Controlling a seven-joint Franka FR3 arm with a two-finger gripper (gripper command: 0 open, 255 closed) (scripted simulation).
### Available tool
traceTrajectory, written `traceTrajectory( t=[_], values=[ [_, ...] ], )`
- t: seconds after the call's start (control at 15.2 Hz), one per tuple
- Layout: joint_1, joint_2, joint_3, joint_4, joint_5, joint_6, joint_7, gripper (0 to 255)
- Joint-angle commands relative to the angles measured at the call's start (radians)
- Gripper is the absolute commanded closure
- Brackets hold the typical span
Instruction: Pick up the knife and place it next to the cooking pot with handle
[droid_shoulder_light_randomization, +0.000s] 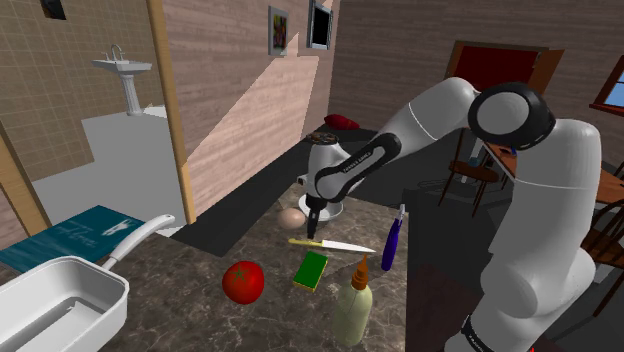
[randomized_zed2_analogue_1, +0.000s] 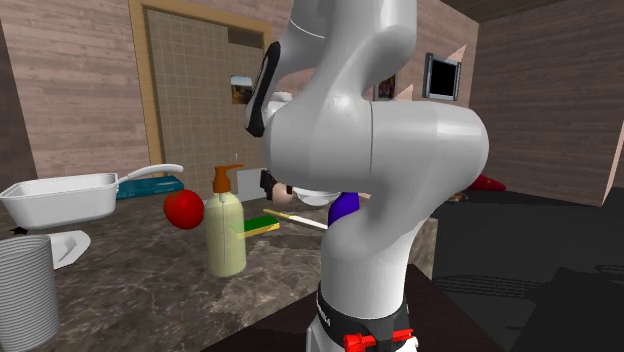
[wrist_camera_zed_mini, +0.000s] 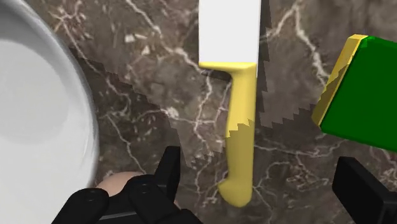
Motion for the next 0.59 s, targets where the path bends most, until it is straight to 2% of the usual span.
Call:
traceTrajectory(
  t=[0.0, 0.53],
  values=[
    [0.036, 0.047, -0.030, 0.034, -0.085, -0.039, 0.031, 0],
    [0.061, 0.129, -0.067, 0.033, -0.142, 0.038, 0.069, 0]
  ],
)
